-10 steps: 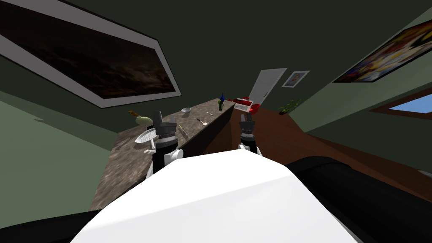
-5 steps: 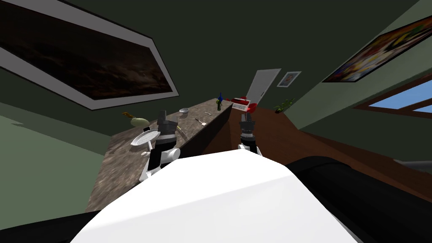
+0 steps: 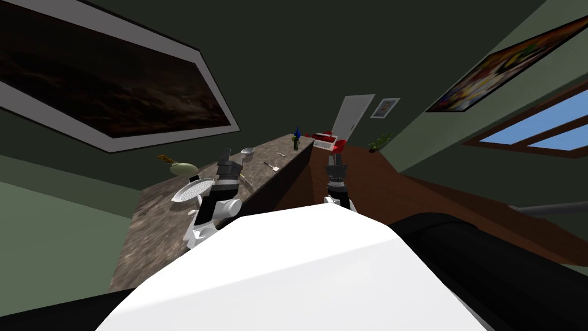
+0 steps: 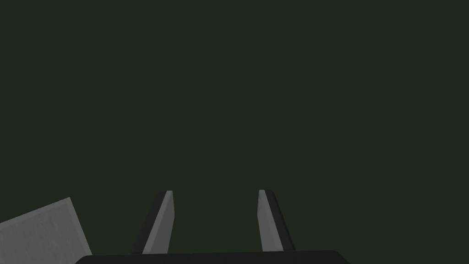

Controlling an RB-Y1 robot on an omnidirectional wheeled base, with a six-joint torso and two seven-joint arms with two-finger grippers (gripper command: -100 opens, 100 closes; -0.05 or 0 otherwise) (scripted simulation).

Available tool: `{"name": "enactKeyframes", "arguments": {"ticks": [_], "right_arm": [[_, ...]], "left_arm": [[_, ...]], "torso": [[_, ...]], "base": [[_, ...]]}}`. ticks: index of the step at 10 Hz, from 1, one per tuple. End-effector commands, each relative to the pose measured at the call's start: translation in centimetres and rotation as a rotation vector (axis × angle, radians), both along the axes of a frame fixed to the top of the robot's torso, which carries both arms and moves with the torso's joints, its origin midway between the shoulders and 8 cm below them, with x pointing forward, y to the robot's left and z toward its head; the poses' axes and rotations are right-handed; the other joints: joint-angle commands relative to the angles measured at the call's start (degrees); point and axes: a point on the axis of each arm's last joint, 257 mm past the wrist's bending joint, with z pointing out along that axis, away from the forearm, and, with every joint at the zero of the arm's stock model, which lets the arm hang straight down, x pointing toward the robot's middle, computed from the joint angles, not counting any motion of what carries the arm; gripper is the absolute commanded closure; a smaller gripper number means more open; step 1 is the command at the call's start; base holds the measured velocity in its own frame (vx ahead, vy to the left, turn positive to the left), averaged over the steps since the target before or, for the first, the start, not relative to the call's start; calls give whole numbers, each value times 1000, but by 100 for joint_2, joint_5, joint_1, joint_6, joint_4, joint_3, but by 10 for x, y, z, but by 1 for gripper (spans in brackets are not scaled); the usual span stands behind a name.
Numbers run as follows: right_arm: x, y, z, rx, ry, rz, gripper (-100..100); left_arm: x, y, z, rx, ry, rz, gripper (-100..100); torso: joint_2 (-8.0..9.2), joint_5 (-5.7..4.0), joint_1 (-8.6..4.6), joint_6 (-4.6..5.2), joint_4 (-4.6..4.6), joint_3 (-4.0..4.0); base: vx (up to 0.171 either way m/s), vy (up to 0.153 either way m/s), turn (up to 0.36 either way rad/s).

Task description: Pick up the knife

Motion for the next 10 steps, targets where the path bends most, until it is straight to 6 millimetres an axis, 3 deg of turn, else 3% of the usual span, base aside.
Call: {"name": "enactKeyframes", "arguments": {"ticks": [1,10], "right_arm": [[0,0,0,0,0,0,0],[0,0,0,0,0,0,0]], "left_arm": [[8,3,-6,9,42,-3,-100],[48,18,-25,91,236,-30,-100]], "torso": [[0,0,0,0,0,0],[1,1,0,-3,0,1]], "base": [[-13,13,-51],[-17,12,-73]]}}
